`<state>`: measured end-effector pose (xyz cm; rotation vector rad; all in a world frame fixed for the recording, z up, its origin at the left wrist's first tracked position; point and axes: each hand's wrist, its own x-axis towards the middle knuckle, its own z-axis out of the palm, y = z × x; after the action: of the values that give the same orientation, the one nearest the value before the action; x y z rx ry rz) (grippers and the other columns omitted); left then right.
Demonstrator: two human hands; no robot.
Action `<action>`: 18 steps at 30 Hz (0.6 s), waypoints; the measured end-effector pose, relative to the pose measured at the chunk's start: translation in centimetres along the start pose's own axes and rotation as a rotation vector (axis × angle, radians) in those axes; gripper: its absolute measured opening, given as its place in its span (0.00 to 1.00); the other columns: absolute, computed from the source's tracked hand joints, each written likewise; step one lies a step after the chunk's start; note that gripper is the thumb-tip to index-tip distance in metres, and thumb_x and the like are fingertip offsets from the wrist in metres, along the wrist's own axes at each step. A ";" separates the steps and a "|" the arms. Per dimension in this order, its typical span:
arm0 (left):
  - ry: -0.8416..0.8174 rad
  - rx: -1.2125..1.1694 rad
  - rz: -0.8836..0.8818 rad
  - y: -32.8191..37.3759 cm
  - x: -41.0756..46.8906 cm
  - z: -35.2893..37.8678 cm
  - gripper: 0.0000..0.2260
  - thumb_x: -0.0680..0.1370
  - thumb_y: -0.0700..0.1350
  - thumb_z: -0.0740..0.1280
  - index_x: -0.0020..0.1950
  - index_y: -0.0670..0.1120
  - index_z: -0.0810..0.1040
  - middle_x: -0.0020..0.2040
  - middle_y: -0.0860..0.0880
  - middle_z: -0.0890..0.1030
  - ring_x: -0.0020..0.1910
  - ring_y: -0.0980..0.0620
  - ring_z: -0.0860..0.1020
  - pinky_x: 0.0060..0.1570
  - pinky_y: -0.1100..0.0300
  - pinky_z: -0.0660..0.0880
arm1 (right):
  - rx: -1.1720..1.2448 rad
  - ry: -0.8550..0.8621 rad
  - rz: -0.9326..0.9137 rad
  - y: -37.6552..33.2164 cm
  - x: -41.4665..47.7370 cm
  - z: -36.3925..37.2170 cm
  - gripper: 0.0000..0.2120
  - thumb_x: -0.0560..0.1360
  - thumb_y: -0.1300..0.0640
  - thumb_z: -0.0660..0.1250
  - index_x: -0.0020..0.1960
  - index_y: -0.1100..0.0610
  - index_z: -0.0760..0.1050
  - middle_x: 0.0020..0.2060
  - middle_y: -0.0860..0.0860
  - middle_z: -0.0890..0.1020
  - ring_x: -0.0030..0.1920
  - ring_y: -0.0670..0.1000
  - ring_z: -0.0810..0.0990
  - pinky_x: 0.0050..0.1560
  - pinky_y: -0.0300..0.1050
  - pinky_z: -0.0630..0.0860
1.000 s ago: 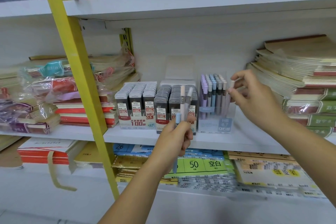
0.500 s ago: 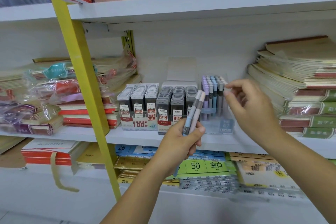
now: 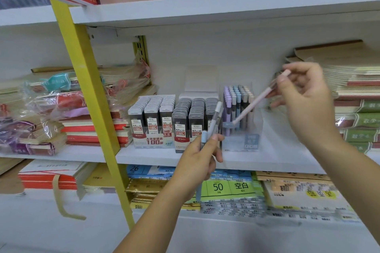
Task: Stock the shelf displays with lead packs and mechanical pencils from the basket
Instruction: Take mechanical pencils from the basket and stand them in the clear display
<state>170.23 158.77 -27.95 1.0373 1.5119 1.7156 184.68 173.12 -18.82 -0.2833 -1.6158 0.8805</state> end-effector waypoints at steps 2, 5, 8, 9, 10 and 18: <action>-0.003 -0.012 -0.008 -0.1 0.1 0.1 0.10 0.84 0.52 0.59 0.58 0.53 0.79 0.33 0.54 0.77 0.23 0.58 0.63 0.22 0.66 0.60 | -0.109 -0.013 -0.123 0.1 0.4 -0.7 0.07 0.81 0.61 0.61 0.54 0.49 0.70 0.43 0.49 0.79 0.42 0.46 0.82 0.35 0.38 0.79; -0.007 -0.015 -0.007 -0.1 0.1 0.3 0.09 0.84 0.51 0.59 0.58 0.53 0.78 0.33 0.54 0.77 0.22 0.58 0.63 0.21 0.66 0.59 | -0.304 -0.092 -0.224 0.8 0.6 -1.1 0.08 0.81 0.59 0.61 0.58 0.50 0.69 0.46 0.50 0.78 0.47 0.49 0.81 0.43 0.46 0.81; -0.003 -0.012 -0.007 -0.2 0.1 0.4 0.09 0.85 0.51 0.59 0.58 0.53 0.78 0.33 0.54 0.77 0.22 0.58 0.62 0.21 0.65 0.59 | -0.479 -0.189 -0.263 1.8 0.5 -1.1 0.09 0.80 0.57 0.61 0.60 0.52 0.70 0.46 0.49 0.78 0.47 0.51 0.80 0.44 0.50 0.79; -0.001 -0.011 -0.007 -0.2 0.1 0.4 0.09 0.85 0.51 0.59 0.58 0.53 0.78 0.33 0.54 0.77 0.22 0.58 0.62 0.22 0.65 0.59 | -0.533 -0.229 -0.264 2.1 0.5 -1.1 0.09 0.80 0.56 0.61 0.60 0.52 0.71 0.46 0.48 0.78 0.46 0.50 0.80 0.43 0.47 0.78; 0.000 -0.009 -0.007 -0.2 0.1 0.3 0.09 0.85 0.51 0.59 0.58 0.52 0.78 0.33 0.54 0.77 0.23 0.58 0.62 0.22 0.65 0.59 | -0.579 -0.274 -0.257 2.4 0.5 -1.1 0.09 0.79 0.55 0.61 0.59 0.51 0.71 0.45 0.46 0.78 0.46 0.49 0.79 0.42 0.42 0.77; 0.003 0.006 -0.002 -0.5 0.1 -0.2 0.10 0.85 0.51 0.59 0.57 0.54 0.80 0.33 0.53 0.76 0.24 0.57 0.62 0.23 0.65 0.60 | -0.582 -0.437 -0.143 2.6 0.0 -0.8 0.08 0.79 0.54 0.64 0.52 0.41 0.71 0.43 0.38 0.78 0.44 0.43 0.79 0.42 0.42 0.75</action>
<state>170.00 158.83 -28.48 1.0365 1.5210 1.7128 184.72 175.22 -20.51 -0.3894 -2.2587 0.3533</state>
